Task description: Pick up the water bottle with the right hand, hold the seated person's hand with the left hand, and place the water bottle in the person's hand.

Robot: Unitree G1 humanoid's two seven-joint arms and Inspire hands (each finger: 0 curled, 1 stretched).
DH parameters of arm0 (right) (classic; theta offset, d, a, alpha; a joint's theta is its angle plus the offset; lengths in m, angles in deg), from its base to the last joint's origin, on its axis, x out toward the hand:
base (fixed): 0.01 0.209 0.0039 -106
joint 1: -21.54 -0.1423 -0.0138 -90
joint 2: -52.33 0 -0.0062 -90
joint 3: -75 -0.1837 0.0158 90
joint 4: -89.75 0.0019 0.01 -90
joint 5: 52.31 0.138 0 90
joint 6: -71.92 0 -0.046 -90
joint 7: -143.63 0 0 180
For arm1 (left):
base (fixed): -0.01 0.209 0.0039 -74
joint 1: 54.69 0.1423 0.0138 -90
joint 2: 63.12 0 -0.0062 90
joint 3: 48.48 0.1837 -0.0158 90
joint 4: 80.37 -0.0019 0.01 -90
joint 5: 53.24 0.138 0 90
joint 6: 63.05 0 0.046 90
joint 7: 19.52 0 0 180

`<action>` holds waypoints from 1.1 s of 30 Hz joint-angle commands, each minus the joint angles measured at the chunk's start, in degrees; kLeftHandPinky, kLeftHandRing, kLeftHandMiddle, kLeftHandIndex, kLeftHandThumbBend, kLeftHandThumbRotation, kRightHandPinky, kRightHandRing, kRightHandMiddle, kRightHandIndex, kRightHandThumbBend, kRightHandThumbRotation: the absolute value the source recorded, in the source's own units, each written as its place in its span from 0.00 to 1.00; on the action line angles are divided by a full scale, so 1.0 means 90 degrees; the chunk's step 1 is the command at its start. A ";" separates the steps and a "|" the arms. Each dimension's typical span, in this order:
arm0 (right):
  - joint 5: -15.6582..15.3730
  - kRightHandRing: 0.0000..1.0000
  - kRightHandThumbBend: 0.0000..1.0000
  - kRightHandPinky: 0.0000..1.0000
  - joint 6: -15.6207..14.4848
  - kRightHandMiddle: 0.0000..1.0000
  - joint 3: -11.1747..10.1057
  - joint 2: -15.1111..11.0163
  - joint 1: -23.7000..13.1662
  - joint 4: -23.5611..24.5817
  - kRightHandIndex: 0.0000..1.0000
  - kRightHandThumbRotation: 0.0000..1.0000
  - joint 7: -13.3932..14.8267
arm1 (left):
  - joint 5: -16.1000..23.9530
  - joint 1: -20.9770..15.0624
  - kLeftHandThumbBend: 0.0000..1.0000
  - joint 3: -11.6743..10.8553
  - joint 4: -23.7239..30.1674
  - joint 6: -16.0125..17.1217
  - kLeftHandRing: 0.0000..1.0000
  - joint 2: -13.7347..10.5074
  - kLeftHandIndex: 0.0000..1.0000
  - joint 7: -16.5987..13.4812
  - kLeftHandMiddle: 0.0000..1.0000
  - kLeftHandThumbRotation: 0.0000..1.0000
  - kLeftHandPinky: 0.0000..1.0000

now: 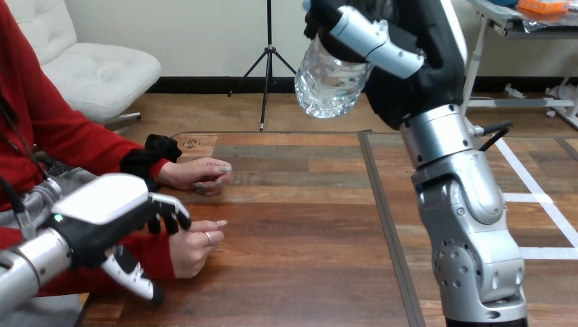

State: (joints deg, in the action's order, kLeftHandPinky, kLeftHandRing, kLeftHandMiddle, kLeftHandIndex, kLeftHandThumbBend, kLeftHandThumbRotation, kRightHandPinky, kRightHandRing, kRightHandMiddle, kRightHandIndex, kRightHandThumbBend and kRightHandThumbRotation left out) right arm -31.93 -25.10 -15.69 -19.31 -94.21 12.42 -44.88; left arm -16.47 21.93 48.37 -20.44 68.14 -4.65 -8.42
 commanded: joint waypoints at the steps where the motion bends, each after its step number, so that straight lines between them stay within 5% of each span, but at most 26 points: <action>1: 0.0165 0.34 0.77 0.27 -0.0051 0.43 -0.0034 0.0050 -0.0217 0.0525 0.42 0.00 0.0053 | 0.0218 -0.0191 1.00 0.0156 -0.0168 -0.0043 0.62 -0.0059 0.69 -0.0343 0.67 0.18 0.58; 16: 0.0191 0.34 0.77 0.27 -0.0227 0.42 -0.0067 0.0005 -0.0156 0.0842 0.42 0.00 0.0090 | 0.0801 -0.0426 1.00 0.0674 -0.0817 -0.0125 0.60 -0.0046 0.68 -0.1086 0.66 0.17 0.56; 33: 0.0351 0.33 0.76 0.27 -0.0370 0.42 -0.0125 -0.0086 -0.0102 0.1093 0.42 0.00 0.0071 | 0.1086 -0.0582 1.00 0.1128 -0.1363 -0.0524 0.63 -0.0035 0.71 -0.1311 0.69 0.19 0.58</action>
State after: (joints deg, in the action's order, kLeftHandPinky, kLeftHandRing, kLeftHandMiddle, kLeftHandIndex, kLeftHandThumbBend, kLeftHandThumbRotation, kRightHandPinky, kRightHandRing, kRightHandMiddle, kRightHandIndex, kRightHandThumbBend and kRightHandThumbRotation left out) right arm -29.88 -28.83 -15.91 -19.69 -93.26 19.08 -44.22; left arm -9.32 17.20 55.83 -29.25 65.87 -4.51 -20.77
